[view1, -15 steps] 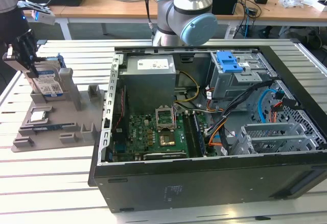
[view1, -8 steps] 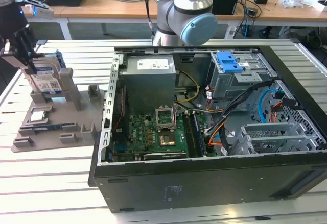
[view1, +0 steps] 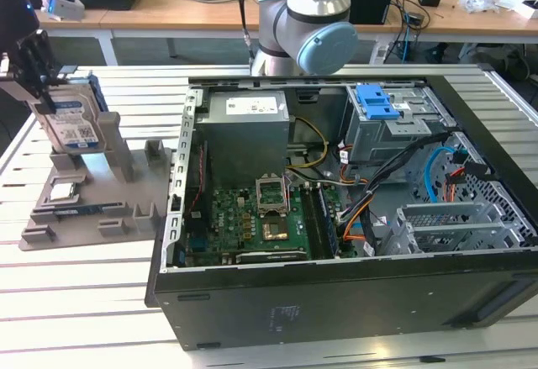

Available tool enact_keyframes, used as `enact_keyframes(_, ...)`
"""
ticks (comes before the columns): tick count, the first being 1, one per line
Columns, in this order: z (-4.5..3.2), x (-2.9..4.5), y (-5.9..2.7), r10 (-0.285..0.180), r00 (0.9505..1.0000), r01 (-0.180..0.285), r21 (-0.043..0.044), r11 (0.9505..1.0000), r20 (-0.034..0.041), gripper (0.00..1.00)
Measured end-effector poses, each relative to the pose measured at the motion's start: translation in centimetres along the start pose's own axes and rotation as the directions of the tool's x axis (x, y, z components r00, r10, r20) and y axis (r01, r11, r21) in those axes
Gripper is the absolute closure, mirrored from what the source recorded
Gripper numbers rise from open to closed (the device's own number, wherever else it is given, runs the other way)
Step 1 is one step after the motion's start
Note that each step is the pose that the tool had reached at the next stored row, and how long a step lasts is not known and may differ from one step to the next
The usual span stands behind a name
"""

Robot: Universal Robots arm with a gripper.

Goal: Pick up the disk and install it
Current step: 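Pick up the disk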

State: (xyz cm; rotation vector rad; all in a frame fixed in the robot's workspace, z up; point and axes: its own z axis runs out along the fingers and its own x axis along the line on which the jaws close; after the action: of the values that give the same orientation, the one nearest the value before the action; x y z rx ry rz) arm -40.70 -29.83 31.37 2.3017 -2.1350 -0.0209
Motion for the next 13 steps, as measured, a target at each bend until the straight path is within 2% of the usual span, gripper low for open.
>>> enact_keyframes(13,-1.76,-0.02,0.02,0.0,1.0,0.0,0.0,1.0,0.0,0.63)
